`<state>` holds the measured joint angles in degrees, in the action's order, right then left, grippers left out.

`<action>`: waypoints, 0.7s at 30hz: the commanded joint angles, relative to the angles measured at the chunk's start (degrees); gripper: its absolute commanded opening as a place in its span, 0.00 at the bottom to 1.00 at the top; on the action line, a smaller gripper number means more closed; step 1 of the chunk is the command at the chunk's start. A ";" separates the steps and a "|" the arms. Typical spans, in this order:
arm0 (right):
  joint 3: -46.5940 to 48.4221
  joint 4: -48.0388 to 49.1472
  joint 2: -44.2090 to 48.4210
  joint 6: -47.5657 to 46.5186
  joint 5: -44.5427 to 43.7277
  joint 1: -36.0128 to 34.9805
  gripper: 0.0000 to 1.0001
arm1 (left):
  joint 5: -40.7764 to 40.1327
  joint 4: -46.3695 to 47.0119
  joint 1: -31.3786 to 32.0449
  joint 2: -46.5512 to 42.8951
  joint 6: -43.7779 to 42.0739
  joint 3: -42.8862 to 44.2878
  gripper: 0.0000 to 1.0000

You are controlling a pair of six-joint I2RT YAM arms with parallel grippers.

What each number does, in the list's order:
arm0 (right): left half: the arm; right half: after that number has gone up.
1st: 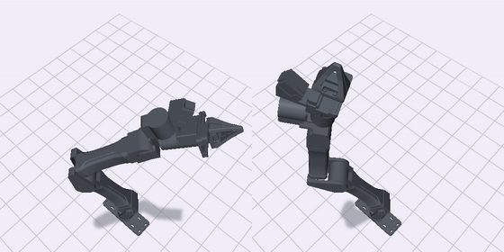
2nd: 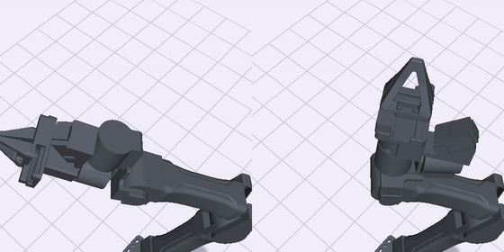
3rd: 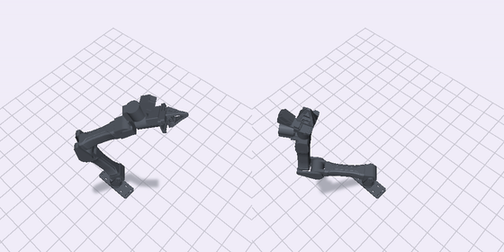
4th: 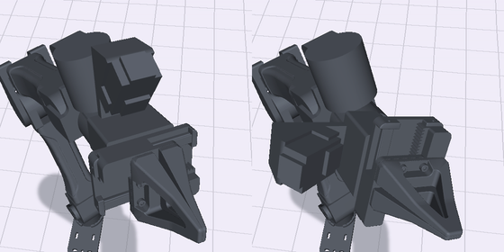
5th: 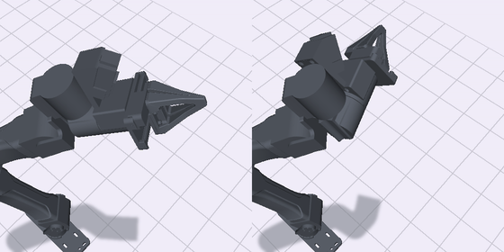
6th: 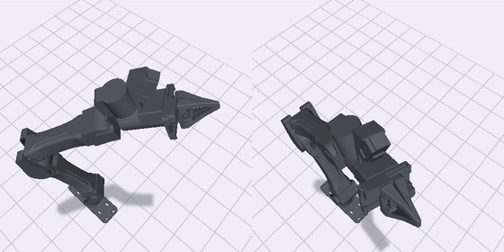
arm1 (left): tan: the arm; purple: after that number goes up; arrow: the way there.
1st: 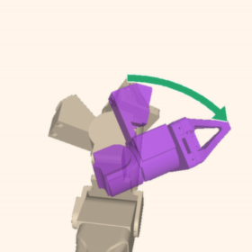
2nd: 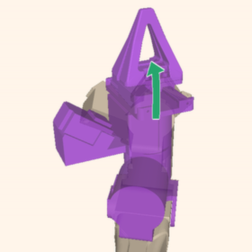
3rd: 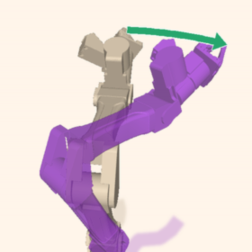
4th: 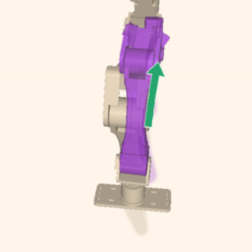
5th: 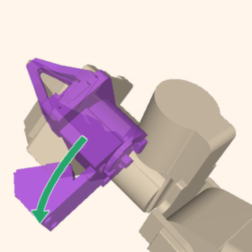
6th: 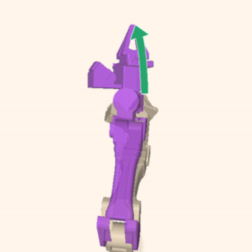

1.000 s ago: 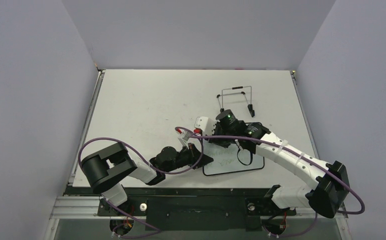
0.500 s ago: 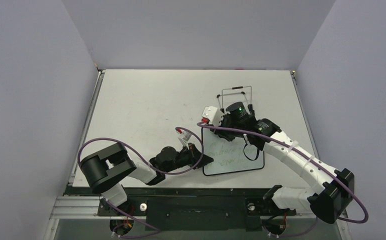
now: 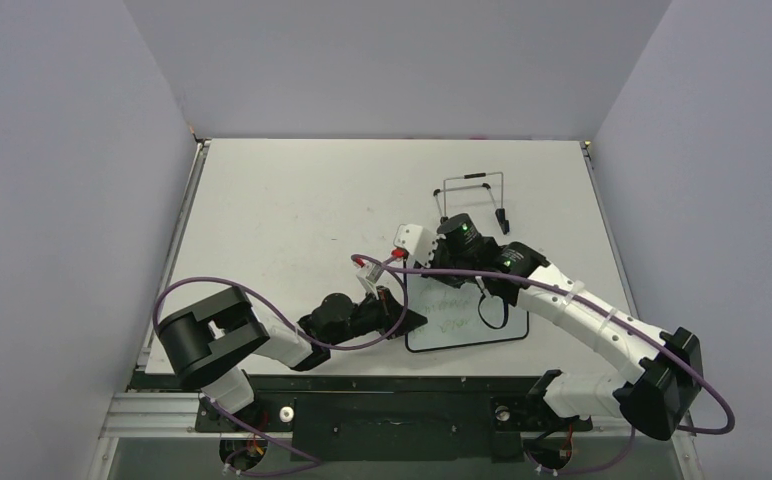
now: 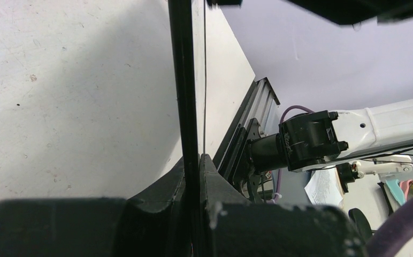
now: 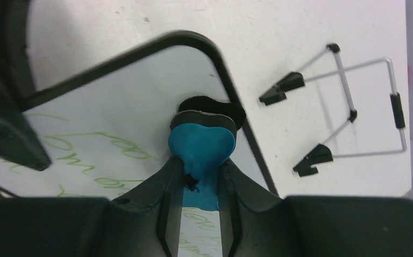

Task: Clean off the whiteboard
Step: Erase the whiteboard at the center of the board.

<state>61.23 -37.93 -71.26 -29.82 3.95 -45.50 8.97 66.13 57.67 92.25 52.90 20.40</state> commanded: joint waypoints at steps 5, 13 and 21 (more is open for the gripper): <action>2.19 5.27 -2.21 4.25 -8.41 2.45 0.00 | 1.26 2.89 0.56 -1.65 -2.19 1.82 0.00; -1.68 -0.25 0.26 -2.94 1.85 -2.37 0.00 | 1.32 2.26 0.52 -2.03 -2.75 1.90 0.00; -0.94 5.07 0.31 2.15 -4.88 2.96 0.00 | 1.28 1.04 0.56 -2.69 -3.02 2.18 0.00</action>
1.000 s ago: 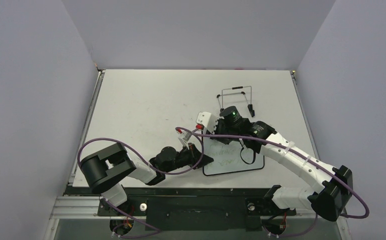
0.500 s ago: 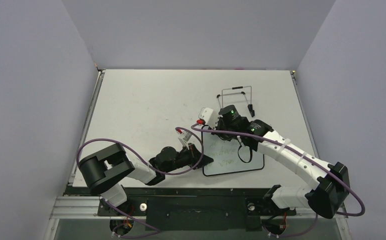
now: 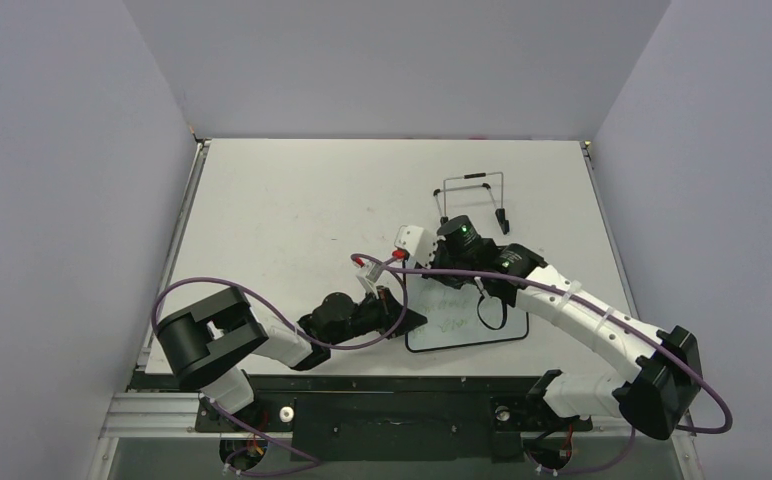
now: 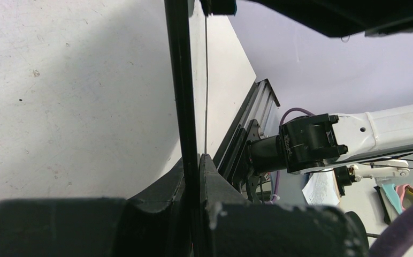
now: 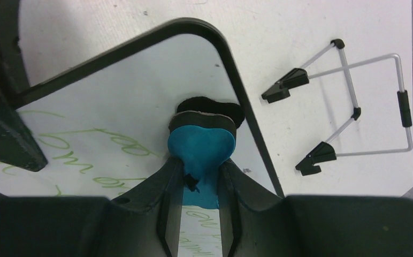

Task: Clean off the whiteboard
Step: Erase the whiteboard at the center of the board.

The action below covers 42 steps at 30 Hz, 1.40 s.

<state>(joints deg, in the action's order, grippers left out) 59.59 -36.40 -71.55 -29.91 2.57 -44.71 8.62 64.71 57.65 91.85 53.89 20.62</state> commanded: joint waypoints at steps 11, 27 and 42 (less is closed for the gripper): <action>-1.68 -1.26 2.68 -4.14 7.74 -1.16 0.00 | 1.15 1.35 0.62 -2.98 -4.23 1.98 0.00; -0.48 4.81 2.48 1.66 2.05 3.33 0.00 | 0.01 0.98 1.47 -1.91 -3.82 2.38 0.00; -2.53 6.08 3.62 2.28 -0.40 3.33 0.00 | -0.80 0.94 1.74 -2.18 -3.75 2.14 0.00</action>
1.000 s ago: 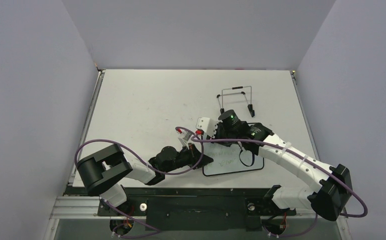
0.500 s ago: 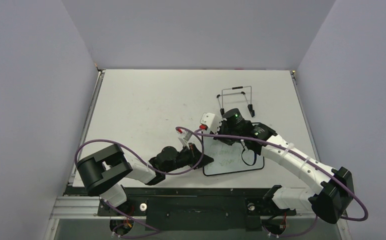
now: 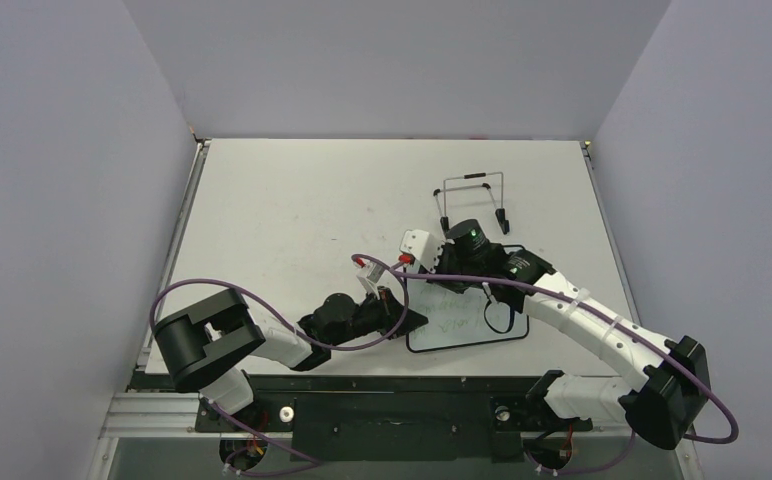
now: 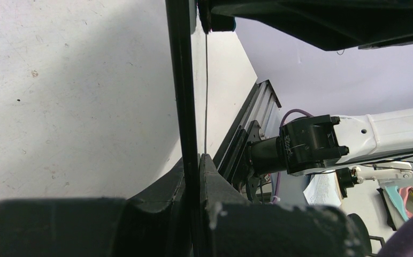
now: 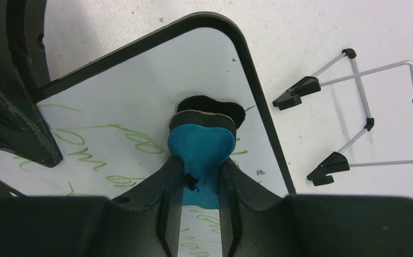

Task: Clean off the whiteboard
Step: Erase the whiteboard at the center of the board.

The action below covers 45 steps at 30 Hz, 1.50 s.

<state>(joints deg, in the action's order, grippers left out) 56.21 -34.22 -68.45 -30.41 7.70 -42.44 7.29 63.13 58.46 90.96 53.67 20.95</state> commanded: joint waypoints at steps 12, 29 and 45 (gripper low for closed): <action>4.06 -4.43 -1.47 -2.86 7.37 -2.32 0.00 | 1.01 3.94 0.96 -0.76 -3.61 1.37 0.00; 1.67 -0.37 0.61 1.87 7.52 5.02 0.00 | 0.67 3.95 0.96 -0.97 -4.18 1.14 0.00; -0.42 1.80 1.22 2.61 3.14 4.50 0.00 | 0.91 4.00 0.96 -0.42 -4.38 1.55 0.00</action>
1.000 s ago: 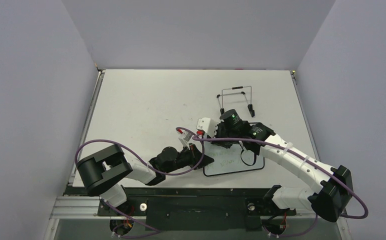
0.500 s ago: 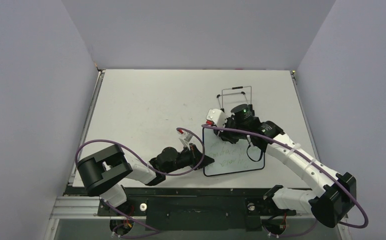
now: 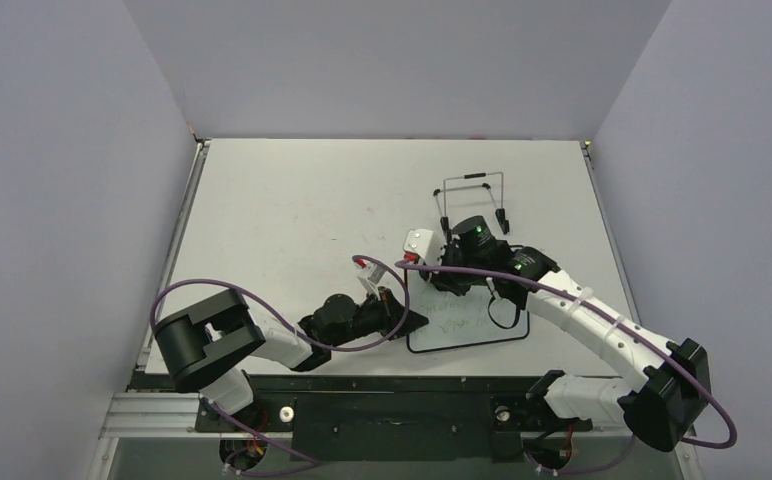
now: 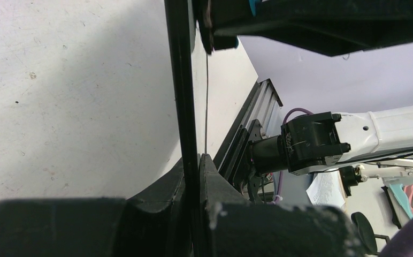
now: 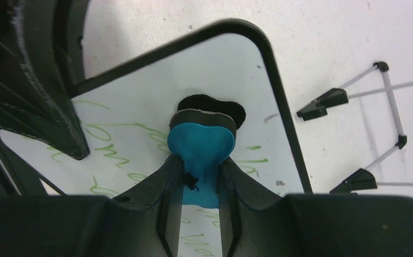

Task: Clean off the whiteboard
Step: Erase the whiteboard at the center of the board.

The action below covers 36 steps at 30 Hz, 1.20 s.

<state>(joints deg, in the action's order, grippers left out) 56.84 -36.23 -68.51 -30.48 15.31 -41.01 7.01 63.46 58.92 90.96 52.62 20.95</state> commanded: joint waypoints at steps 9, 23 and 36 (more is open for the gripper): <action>0.91 2.20 2.44 2.83 -1.65 4.36 0.00 | 1.28 3.99 0.50 -1.17 -3.36 1.00 0.00; 3.65 1.20 1.49 4.39 -2.52 4.96 0.00 | 0.73 3.55 0.60 -1.46 -3.21 0.95 0.00; 5.99 0.40 3.24 6.62 4.16 10.85 0.00 | 0.15 3.63 0.59 -1.53 -3.31 0.72 0.00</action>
<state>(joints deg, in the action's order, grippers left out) 59.86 -38.70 -68.03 -27.24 18.17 -34.24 7.11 63.88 59.07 90.96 51.83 20.95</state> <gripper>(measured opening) 0.221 0.032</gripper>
